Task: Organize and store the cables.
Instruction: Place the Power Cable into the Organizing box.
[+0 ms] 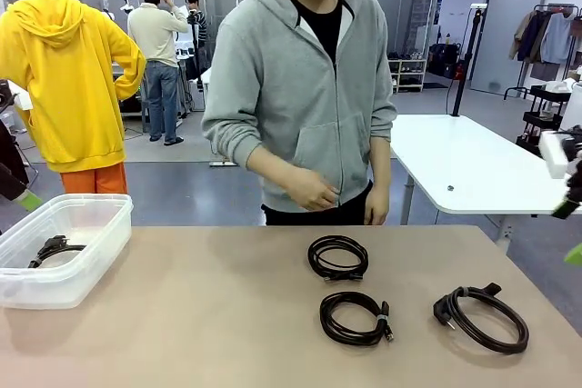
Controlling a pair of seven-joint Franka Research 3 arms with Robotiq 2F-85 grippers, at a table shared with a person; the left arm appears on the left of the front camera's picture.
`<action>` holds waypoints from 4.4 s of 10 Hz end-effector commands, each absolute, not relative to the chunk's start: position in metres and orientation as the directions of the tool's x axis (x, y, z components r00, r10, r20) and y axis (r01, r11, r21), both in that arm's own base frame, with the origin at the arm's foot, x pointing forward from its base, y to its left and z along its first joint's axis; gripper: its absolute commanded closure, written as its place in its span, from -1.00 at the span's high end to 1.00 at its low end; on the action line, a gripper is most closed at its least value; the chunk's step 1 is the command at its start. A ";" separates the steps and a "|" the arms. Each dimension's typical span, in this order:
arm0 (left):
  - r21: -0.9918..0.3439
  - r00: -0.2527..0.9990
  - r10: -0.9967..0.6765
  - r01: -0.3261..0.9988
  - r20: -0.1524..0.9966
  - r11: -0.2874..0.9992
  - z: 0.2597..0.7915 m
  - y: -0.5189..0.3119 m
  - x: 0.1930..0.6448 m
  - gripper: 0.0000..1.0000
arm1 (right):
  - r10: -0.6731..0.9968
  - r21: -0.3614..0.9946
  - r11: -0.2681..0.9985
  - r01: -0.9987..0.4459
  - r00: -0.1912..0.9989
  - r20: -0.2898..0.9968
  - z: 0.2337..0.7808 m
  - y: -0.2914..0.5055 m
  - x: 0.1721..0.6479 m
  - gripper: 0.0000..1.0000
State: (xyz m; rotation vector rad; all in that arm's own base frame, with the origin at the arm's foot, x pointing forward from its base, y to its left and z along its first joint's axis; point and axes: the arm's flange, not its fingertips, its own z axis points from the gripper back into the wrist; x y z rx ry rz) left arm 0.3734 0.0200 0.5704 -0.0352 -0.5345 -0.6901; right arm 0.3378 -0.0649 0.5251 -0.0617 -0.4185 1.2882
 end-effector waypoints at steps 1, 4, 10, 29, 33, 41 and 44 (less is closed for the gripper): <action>0.153 0.647 -0.593 0.604 0.480 0.782 0.572 0.019 0.375 1.00 | 0.938 -0.299 0.263 -0.917 0.172 0.300 0.514 -0.066 0.351 1.00; 0.153 0.647 -0.593 0.604 0.480 0.782 0.572 0.019 0.375 1.00 | 0.929 -0.249 0.250 -0.936 0.158 0.336 0.490 -0.049 0.381 1.00; 0.153 0.647 -0.593 0.604 0.480 0.782 0.572 0.019 0.375 1.00 | 0.936 -0.198 0.181 -0.963 0.107 0.335 0.387 -0.045 0.447 1.00; 0.153 0.647 -0.593 0.604 0.480 0.782 0.572 0.019 0.375 1.00 | 0.947 -0.032 0.118 -0.993 0.103 0.303 0.318 -0.039 0.514 -1.00; 0.153 0.647 -0.593 0.604 0.480 0.782 0.572 0.019 0.375 1.00 | 0.963 0.007 0.103 -0.995 0.101 0.252 0.402 -0.027 0.501 -1.00; 0.153 0.647 -0.593 0.604 0.480 0.782 0.572 0.019 0.375 1.00 | 0.917 0.057 0.313 -0.948 0.318 0.240 0.505 0.125 0.505 -1.00; 0.153 0.647 -0.593 0.604 0.480 0.782 0.572 0.019 0.375 1.00 | 0.917 0.044 0.291 -0.956 0.292 0.270 0.502 0.235 0.503 -1.00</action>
